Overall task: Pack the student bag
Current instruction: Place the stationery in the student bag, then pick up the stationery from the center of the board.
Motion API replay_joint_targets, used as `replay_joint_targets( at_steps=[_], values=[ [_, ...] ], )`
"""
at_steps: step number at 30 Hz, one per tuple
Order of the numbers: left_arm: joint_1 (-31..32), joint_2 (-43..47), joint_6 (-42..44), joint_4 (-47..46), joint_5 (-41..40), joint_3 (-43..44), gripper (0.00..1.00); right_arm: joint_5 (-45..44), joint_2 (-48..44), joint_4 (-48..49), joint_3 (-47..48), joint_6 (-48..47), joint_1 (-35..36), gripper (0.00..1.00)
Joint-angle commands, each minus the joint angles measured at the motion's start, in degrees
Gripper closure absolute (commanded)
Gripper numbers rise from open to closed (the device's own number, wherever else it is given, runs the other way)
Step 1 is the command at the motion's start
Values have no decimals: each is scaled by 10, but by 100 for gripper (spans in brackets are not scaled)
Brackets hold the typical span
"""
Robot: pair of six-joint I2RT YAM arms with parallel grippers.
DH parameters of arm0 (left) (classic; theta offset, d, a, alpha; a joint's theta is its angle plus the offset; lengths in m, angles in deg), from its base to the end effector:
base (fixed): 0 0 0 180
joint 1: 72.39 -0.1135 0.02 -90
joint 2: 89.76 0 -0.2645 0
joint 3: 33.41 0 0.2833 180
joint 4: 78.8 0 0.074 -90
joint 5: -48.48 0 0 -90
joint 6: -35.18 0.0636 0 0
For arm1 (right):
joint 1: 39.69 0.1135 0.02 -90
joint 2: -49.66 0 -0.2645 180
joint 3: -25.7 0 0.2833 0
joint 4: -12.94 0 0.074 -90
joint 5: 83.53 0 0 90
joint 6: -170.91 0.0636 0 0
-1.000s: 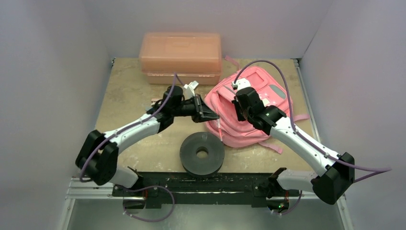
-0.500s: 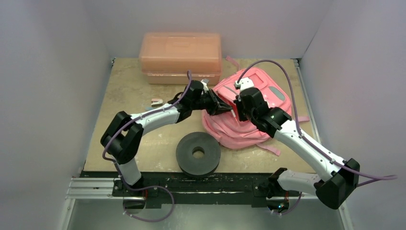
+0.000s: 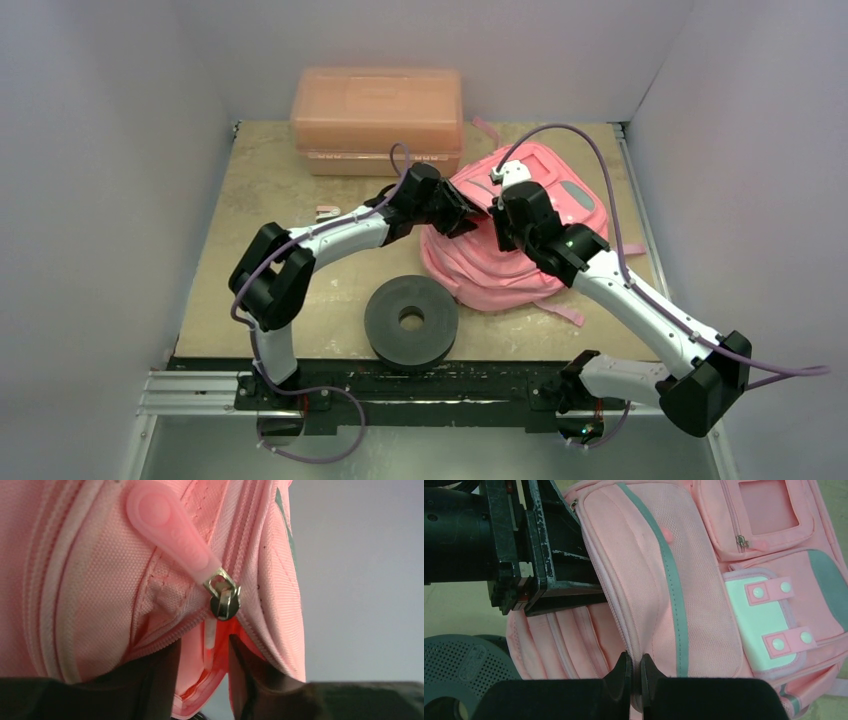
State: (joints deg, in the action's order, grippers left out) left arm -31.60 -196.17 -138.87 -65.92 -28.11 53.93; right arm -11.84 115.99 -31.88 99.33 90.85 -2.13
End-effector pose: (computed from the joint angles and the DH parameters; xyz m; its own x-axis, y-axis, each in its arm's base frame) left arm 0.3521 -0.3233 0.2028 -0.8218 -0.5688 0.0341 -0.3172 0.4069 -0.8567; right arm 0.2511 0.1679 0.3099 -0.5413 -0.2096 -0.8143 -0.2921 0.9550 -0.0516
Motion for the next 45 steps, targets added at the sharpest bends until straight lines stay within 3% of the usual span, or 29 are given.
replay_joint_targets(
  at_steps=[1,3,5,16,21,23,26,30,34,40,45],
  values=[
    [2,2,27,5,-34,28,50,18,-25,68,26,-1,8,100],
    [2,22,48,12,-33,20,37,9,-27,74,18,-7,7,100],
    [1,55,64,18,-33,-2,31,4,-26,69,18,-10,7,100],
    [-38,287,237,82,10,-163,24,-29,-23,56,0,-14,2,100],
    [-129,402,305,209,-110,-217,26,-23,-37,63,-16,-13,1,100],
    [-148,432,295,296,-225,-205,29,-22,-37,53,-11,-10,1,100],
    [-161,453,239,370,-371,-205,26,-21,-42,49,-9,-9,1,100],
    [-194,434,133,390,-416,-226,5,-25,-47,46,-5,-11,1,100],
    [-248,343,102,367,-342,-215,1,-15,-51,56,-9,-9,1,100],
    [-288,161,70,495,-319,-73,0,23,-47,77,-13,-1,1,100],
    [-302,93,46,494,-292,-36,2,45,-48,81,-15,0,1,100]
  ],
)
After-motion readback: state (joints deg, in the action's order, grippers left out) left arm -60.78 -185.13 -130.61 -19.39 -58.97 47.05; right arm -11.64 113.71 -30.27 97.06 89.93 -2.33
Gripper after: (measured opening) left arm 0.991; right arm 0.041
